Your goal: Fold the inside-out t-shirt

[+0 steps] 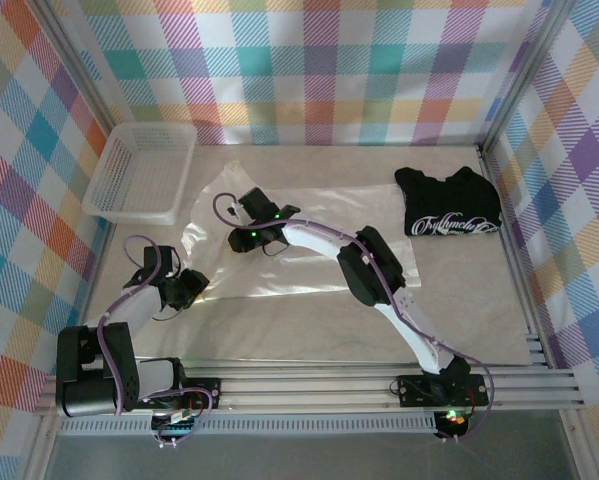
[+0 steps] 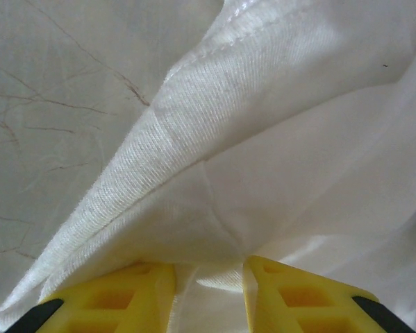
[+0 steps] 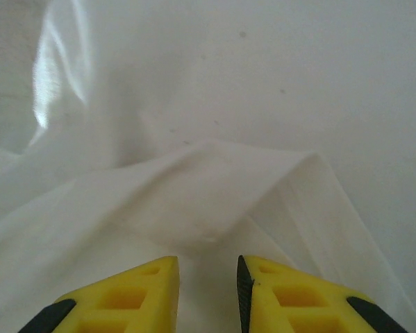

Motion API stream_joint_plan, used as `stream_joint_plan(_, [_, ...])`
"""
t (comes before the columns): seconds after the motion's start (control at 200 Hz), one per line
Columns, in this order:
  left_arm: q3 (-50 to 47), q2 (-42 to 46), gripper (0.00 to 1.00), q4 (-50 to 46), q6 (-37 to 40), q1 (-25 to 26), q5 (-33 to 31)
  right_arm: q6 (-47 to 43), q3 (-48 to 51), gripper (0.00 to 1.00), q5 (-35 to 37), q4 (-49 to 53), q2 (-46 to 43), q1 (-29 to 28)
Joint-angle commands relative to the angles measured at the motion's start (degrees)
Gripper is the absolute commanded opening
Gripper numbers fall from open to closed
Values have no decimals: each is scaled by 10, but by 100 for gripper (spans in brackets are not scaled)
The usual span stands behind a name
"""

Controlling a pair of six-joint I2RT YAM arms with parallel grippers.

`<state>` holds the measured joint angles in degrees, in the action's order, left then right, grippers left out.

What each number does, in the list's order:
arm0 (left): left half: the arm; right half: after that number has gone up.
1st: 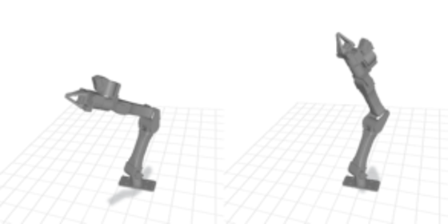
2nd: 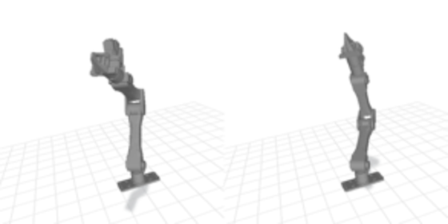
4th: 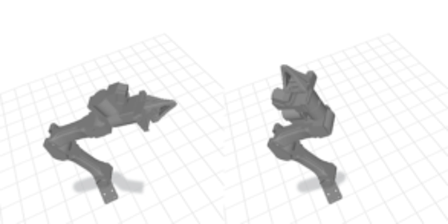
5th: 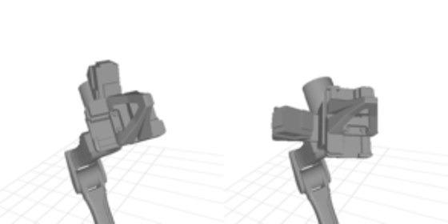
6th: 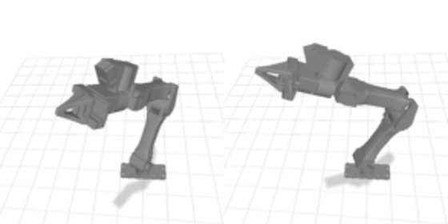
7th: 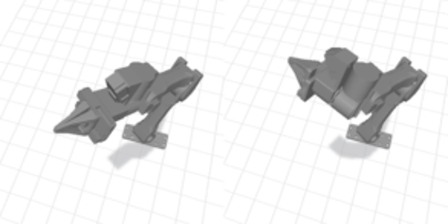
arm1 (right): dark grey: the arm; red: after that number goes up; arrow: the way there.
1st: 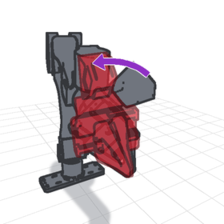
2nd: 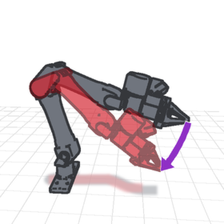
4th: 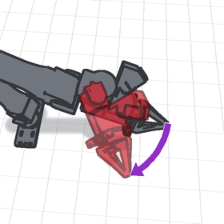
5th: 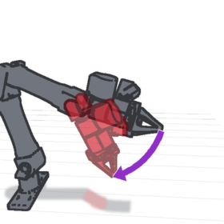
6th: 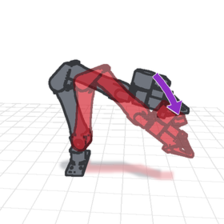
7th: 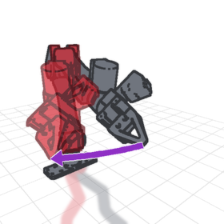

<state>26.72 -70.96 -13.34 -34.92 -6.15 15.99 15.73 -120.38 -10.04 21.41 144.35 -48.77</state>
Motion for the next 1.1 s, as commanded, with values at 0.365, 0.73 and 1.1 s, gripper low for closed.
stream_joint_plan(0.365, [-27, 0, 34, -59, 15, -7, -27, 100, -235, 22, -98, -9, 123, 3])
stream_joint_plan(0.73, [-23, 14, 39, -60, 12, -7, -28, 91, -218, 25, -143, -29, 82, 37])
stream_joint_plan(1.1, [35, 137, 54, -83, -9, 1, -22, -5, 158, 40, -99, -83, -175, 74])
